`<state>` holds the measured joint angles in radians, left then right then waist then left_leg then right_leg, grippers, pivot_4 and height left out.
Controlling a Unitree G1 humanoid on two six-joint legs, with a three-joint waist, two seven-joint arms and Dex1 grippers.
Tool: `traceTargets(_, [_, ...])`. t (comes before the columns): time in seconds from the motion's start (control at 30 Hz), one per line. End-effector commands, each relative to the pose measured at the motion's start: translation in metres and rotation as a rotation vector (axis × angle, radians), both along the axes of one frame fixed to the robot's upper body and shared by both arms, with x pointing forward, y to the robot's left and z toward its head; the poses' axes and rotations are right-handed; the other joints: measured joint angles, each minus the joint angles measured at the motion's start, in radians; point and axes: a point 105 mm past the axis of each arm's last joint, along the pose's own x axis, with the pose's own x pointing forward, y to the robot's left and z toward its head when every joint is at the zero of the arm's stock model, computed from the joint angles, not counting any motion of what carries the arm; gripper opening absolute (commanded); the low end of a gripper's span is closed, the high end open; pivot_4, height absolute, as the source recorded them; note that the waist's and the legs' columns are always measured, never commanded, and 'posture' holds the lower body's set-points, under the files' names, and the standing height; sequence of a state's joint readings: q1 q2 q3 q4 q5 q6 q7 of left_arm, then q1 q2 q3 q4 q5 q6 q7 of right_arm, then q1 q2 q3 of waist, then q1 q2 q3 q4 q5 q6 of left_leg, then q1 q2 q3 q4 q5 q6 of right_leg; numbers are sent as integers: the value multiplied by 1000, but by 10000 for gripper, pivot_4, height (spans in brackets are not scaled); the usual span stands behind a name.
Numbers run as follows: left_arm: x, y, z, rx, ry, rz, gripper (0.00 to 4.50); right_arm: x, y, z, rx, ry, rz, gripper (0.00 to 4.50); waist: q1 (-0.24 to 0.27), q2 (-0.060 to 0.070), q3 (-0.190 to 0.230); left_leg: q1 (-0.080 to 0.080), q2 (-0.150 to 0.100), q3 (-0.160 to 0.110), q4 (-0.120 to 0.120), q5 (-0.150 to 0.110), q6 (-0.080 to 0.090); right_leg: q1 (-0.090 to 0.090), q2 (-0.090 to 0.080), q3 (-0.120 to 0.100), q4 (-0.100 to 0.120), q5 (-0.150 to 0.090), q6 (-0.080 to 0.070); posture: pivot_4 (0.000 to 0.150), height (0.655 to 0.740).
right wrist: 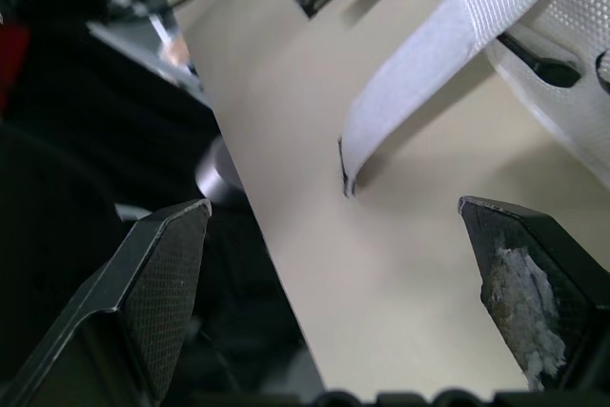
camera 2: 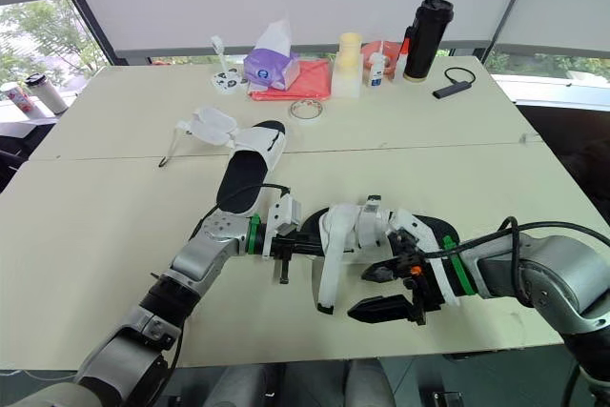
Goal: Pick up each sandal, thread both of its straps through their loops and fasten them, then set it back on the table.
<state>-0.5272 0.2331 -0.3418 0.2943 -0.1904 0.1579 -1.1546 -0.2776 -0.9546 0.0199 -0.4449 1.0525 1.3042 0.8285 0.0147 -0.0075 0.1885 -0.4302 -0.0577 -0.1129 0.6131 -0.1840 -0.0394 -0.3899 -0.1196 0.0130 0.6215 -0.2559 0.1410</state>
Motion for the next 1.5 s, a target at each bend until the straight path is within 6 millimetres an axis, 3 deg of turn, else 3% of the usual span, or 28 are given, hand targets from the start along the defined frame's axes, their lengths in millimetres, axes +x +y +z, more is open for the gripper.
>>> traceTargets(0.03, [-1, -1, -2, 22, -11, -1, 0, 1, 11, 2, 64, 69, -46, 44830, 1, 0, 0, 0, 0, 0, 0, 0, 0, 0, 0, 0, 0, 0, 0, 1500, 7400])
traceTargets(0.3, [-3, 0, -3, 25, -9, 0, 0, 18, 34, -4, 182, 132, -168, 44830, -2, 0, 0, -1, 0, 0, 0, 0, 0, -1, 1, 0, 0, 0, 0, 1500, 7400])
traceTargets(0.53, [-4, 1, -3, 28, -11, 1, 0, 17, 40, -4, 218, 159, -196, 44830, -2, 1, 0, -1, 0, 1, -1, 0, 0, -1, 1, 0, 1, 0, 0, 1500, 7400])
traceTargets(0.67, [-4, 1, -4, 29, -12, 2, 0, 14, 42, -5, 225, 169, -200, 32363, -3, 1, 0, -1, 0, 1, -1, 0, 0, -1, 2, 0, 1, 0, 0, 1500, 7400])
traceTargets(0.87, [-4, -1, -4, 25, -12, 1, 0, 13, 45, -4, 220, 166, -195, 882, -3, 1, 0, -1, 0, 1, -1, 0, 0, -1, 2, 0, 1, 0, 0, 1500, 7400])
traceTargets(0.97, [-4, -1, -3, 24, -13, 1, 0, 11, 44, 1, 202, 148, -169, 373, -2, 1, 0, -1, 0, 1, -1, 0, 0, -1, 2, 0, 1, 0, 0, 1500, 7400])
traceTargets(1.17, [-3, -3, -3, 19, -14, 6, 0, 22, 38, 31, 172, 42, -91, 373, -1, 1, 0, -1, 0, 2, 0, 0, 0, -1, 2, -1, 0, 0, 0, 1500, 7400])
traceTargets(1.3, [-5, -5, -6, 18, -13, 3, 0, 45, 39, 57, 165, 12, -64, 373, -4, 2, 0, -3, 0, 2, -1, 0, 1, -2, 1, -1, -2, 0, 0, 1500, 7400])
traceTargets(1.5, [-7, -7, -11, 32, -30, 0, 0, 74, 36, 60, 142, 42, -98, 373, 0, 1, 0, -5, -1, 0, -1, 0, 1, -3, 1, -4, -3, 0, 0, 1500, 7400])
